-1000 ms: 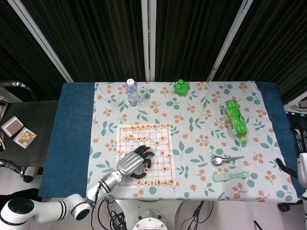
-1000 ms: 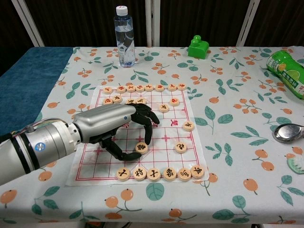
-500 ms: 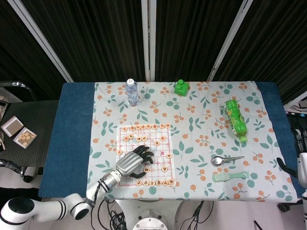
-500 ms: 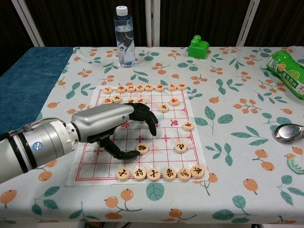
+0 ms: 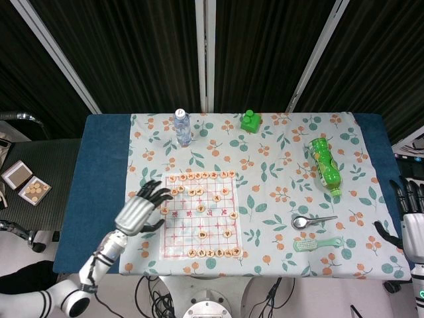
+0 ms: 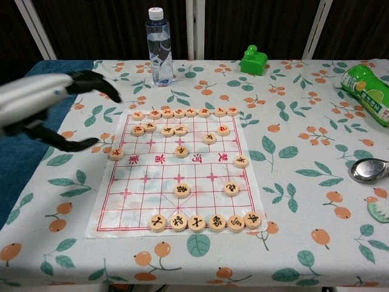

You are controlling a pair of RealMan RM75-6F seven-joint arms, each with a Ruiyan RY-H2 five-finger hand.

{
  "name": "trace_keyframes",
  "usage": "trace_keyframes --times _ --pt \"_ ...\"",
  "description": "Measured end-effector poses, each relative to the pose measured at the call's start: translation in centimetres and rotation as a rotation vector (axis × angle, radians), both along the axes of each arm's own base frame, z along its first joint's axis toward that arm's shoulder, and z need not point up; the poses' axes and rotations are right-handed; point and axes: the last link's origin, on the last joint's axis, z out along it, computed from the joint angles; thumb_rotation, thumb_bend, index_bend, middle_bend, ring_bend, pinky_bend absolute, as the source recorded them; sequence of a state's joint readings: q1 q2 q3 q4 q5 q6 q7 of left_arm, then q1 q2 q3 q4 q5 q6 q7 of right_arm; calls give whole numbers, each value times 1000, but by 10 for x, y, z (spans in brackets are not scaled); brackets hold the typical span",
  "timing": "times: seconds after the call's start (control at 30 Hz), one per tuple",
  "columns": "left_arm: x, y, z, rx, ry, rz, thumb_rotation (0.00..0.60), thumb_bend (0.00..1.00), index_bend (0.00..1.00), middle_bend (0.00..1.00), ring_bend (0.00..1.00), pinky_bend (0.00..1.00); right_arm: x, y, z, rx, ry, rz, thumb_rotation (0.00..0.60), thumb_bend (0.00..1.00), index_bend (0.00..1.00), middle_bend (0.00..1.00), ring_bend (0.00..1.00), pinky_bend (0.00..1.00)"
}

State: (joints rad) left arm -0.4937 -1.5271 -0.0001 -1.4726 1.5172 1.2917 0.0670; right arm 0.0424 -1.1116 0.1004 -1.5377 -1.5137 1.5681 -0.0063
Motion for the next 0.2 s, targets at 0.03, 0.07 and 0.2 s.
trace_keyframes --times 0.03,0.07,0.2 --pt "-11 -4 11 40 12 28 600 282 209 146 0 7 0 0 -3 12 7 0 600 125 0 0 0 0" --pt "-23 -9 22 77 26 57 600 281 202 146 0 7 -1 0 -5 21 14 1 600 125 0 0 0 0" --pt "-75 -35 70 191 111 191 600 279 183 146 0 7 -3 -2 -14 56 39 -7 600 125 0 0 0 0"
